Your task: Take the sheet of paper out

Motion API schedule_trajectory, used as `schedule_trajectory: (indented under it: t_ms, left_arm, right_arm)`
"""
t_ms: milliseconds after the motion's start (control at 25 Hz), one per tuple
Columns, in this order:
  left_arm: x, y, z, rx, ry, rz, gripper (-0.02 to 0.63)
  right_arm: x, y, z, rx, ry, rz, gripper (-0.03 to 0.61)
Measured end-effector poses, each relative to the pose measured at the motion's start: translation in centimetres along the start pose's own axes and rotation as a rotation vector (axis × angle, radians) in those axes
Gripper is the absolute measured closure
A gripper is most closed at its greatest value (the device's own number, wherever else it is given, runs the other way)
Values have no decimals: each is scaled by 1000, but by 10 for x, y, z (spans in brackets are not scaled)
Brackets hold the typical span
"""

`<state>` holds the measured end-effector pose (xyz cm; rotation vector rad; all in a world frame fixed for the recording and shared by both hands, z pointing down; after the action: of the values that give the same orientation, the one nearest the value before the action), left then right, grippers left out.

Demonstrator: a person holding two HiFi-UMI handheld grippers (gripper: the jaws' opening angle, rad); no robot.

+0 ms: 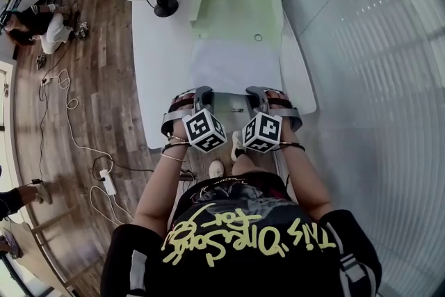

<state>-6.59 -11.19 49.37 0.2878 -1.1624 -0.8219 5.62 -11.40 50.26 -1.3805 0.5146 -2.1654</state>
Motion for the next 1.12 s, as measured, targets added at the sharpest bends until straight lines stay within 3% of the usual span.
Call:
schedule_trajectory:
  t_ms: [1120]
  left_arm:
    - [-44, 36, 26, 29, 57, 18, 603]
  right_arm:
    - [-35, -57, -16, 33, -39, 47, 569]
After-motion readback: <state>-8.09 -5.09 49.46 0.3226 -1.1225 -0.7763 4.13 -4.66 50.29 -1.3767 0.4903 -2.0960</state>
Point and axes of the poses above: the fingertips, and each gripper's own axes: x forward along the fingers, y to its right, z out of its underside, the point moved 7 cm from there along -x, backward along the fingers, and after that the axes turned 3 degrees about -z, right-handed, at the moved point
